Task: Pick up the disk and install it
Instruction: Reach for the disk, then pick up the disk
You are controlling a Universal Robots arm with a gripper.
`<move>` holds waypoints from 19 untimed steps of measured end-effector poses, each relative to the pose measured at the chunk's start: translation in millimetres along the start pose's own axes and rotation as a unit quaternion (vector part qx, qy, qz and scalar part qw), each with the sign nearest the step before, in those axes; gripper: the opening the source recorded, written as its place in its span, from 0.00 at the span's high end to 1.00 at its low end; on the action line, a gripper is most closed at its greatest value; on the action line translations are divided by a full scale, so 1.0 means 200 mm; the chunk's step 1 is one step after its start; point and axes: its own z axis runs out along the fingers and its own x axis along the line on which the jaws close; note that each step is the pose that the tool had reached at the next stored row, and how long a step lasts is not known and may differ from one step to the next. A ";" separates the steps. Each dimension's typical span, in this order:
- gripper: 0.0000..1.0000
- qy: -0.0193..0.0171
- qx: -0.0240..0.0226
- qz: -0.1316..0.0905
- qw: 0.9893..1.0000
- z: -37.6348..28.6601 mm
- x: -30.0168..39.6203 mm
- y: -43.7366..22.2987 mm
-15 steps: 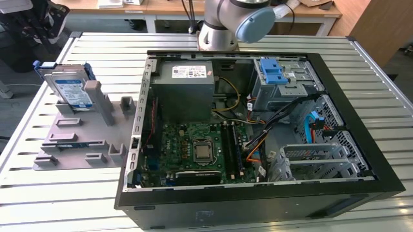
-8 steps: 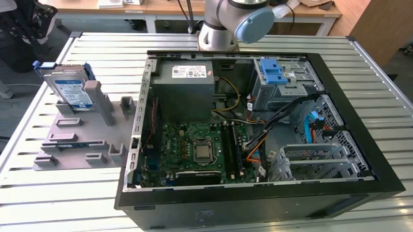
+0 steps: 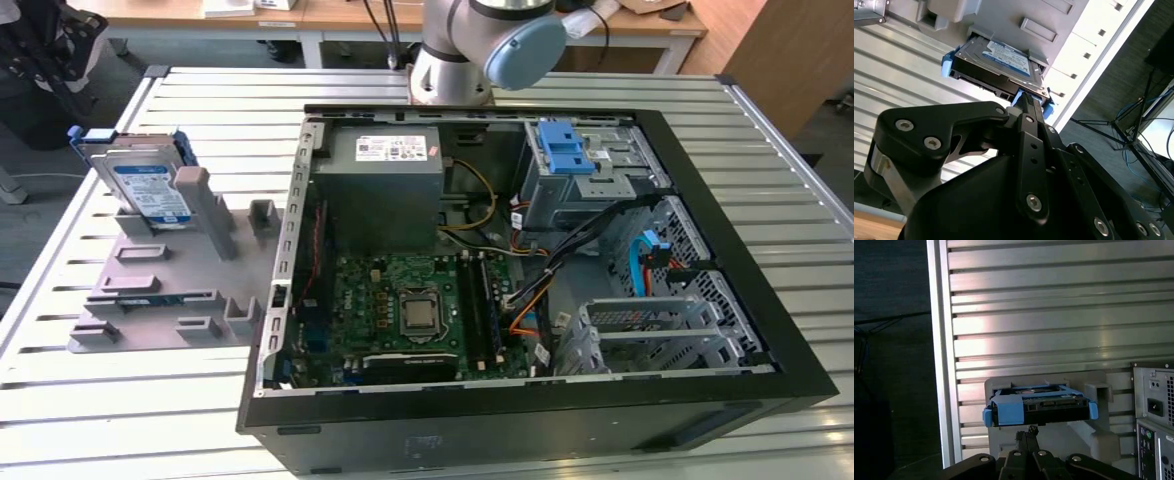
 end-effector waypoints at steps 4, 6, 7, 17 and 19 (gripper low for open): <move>0.89 0.000 0.000 0.000 1.000 0.001 0.008 -0.001; 0.89 0.000 0.000 0.000 1.000 0.001 0.009 -0.001; 0.89 0.000 0.000 0.000 1.000 0.001 0.009 -0.001; 0.89 0.000 0.000 0.000 1.000 0.002 0.010 -0.001; 0.89 0.000 0.000 -0.012 1.000 0.001 0.010 -0.001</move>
